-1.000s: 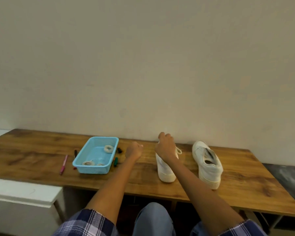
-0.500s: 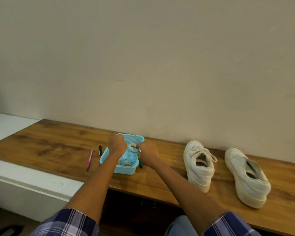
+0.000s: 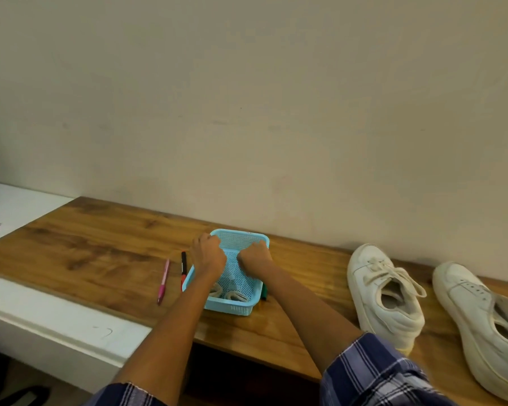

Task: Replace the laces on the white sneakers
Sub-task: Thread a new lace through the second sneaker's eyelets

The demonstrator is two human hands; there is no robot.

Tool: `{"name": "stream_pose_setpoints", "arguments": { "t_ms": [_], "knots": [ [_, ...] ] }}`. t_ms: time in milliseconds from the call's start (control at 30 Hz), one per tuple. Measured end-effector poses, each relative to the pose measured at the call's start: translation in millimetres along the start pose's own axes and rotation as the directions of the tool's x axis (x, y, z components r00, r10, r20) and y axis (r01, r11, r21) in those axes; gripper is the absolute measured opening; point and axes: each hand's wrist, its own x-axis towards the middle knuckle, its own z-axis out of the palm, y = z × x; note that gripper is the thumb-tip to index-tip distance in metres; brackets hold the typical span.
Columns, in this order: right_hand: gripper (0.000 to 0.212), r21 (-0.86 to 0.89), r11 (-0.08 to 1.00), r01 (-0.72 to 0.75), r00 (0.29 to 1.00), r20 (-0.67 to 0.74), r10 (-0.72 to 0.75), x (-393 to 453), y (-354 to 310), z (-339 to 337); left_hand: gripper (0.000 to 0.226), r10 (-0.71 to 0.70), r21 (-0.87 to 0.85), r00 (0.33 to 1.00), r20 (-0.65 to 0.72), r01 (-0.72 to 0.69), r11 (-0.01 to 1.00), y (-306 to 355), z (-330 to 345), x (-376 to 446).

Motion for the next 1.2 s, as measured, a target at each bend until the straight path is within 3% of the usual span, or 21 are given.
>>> {"name": "stream_pose_setpoints", "arguments": {
  "t_ms": [100, 167, 300, 400, 600, 633, 667, 767, 800, 833, 933, 1033, 1100, 1167, 1200],
  "knots": [
    [0.019, 0.245, 0.970, -0.004, 0.989, -0.140, 0.040, -2.6, 5.9, -7.8, 0.031, 0.000, -0.020, 1.000, -0.028, 0.000, 1.000, -5.0, -5.0, 1.5],
    [0.015, 0.506, 0.862, -0.037, 0.961, -0.217, 0.169, -11.3, 16.5, -17.4, 0.030, -0.002, -0.036, 0.999, -0.034, 0.001, 0.999, -4.5, -11.5, 2.6],
    [0.013, 0.791, 0.612, 0.017, 0.800, -0.377, 0.466, -45.6, 64.5, -48.6, 0.029, -0.003, -0.103, 0.998, -0.056, -0.003, 0.995, 15.4, -24.2, -3.9],
    [0.020, 0.837, 0.544, 0.057, 0.671, -0.436, 0.599, -91.1, 113.3, -83.2, 0.028, 0.025, -0.169, 0.999, -0.043, -0.032, 0.985, 51.7, -31.1, -17.3],
    [0.014, 0.776, 0.629, -0.048, 0.399, -0.563, 0.724, -193.5, 197.5, -107.4, 0.025, 0.240, -0.307, 0.969, 0.060, -0.211, 0.928, 153.4, -24.7, -65.5],
    [0.013, 0.774, 0.628, -0.079, 0.382, -0.559, 0.736, -207.8, 206.4, -103.7, 0.023, 0.289, -0.341, 0.954, 0.083, -0.245, 0.908, 168.1, -19.9, -73.3],
    [0.011, 0.775, 0.621, -0.116, 0.406, -0.533, 0.742, -222.4, 216.9, -98.0, 0.022, 0.339, -0.377, 0.935, 0.106, -0.278, 0.883, 185.6, -15.2, -82.6],
    [0.014, 0.674, 0.655, -0.343, 0.710, -0.270, 0.650, -253.0, 239.0, -66.7, 0.030, 0.440, -0.469, 0.874, 0.205, -0.307, 0.828, 234.7, -3.5, -114.9],
    [0.019, 0.630, 0.669, -0.394, 0.762, -0.183, 0.622, -260.3, 243.6, -54.9, 0.040, 0.461, -0.471, 0.853, 0.245, -0.310, 0.825, 248.1, 1.8, -125.7],
    [0.023, 0.621, 0.665, -0.414, 0.769, -0.153, 0.621, -268.0, 248.4, -45.4, 0.052, 0.473, -0.467, 0.829, 0.298, -0.306, 0.830, 261.2, 6.3, -136.7],
    [0.030, 0.670, 0.615, -0.415, 0.735, -0.152, 0.661, -281.3, 256.8, -31.7, 0.079, 0.473, -0.375, 0.770, 0.428, -0.325, 0.868, 281.4, 22.9, -156.3],
    [0.036, 0.687, 0.598, -0.414, 0.746, -0.120, 0.655, -286.0, 265.0, -32.5, 0.078, 0.444, -0.350, 0.781, 0.440, -0.306, 0.885, 284.8, 33.2, -157.7],
    [0.035, 0.712, 0.599, -0.366, 0.720, -0.191, 0.667, -286.9, 268.9, -39.7, 0.078, 0.432, -0.364, 0.785, 0.444, -0.282, 0.888, 283.7, 33.7, -155.1],
    [0.039, 0.728, 0.621, -0.292, 0.608, -0.360, 0.708, -286.1, 269.8, -48.1, 0.079, 0.428, -0.375, 0.795, 0.431, -0.273, 0.886, 281.6, 34.0, -151.4],
    [0.041, 0.723, 0.642, -0.253, 0.499, -0.471, 0.727, -286.2, 267.9, -52.4, 0.079, 0.418, -0.369, 0.798, 0.433, -0.266, 0.890, 279.8, 34.0, -150.6]
  ]
}}
